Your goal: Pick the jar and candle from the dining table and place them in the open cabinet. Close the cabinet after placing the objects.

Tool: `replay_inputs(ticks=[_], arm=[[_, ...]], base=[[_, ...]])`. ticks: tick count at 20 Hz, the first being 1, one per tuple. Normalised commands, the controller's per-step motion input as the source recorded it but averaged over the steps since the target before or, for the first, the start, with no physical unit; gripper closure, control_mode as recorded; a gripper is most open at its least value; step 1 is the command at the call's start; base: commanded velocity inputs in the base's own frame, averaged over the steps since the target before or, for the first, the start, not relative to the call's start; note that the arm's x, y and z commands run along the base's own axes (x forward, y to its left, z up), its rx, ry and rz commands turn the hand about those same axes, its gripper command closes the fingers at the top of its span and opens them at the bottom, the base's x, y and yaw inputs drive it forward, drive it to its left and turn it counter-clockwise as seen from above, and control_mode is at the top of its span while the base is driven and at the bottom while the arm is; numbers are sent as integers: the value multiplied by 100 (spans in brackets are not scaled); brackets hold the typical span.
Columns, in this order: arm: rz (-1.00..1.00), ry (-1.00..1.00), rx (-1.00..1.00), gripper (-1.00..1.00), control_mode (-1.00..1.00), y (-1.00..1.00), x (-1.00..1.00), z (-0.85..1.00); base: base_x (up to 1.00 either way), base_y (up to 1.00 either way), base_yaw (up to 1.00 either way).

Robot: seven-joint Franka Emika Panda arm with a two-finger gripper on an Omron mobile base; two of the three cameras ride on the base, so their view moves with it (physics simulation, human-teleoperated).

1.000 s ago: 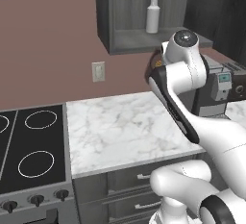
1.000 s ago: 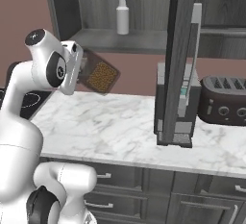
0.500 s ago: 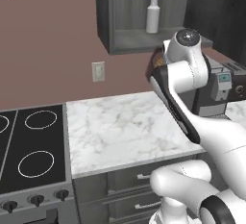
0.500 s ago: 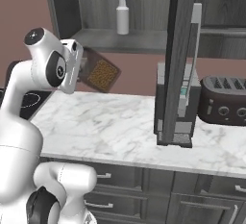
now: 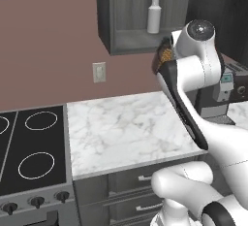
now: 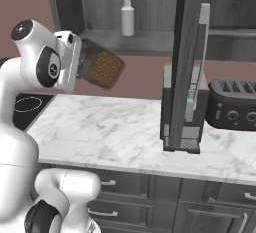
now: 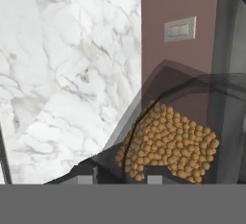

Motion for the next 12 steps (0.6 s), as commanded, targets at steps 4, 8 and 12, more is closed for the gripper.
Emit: replay_inputs(ticks=[4,8,12], arm=[[1,3,-12,100,-100,-1,15,56],[8,7,-5,100,-100,-1,52,49],[17,3,0,100,-100,-3,69,31]], base=[[0,0,0],[0,0,0],[0,0,0]])
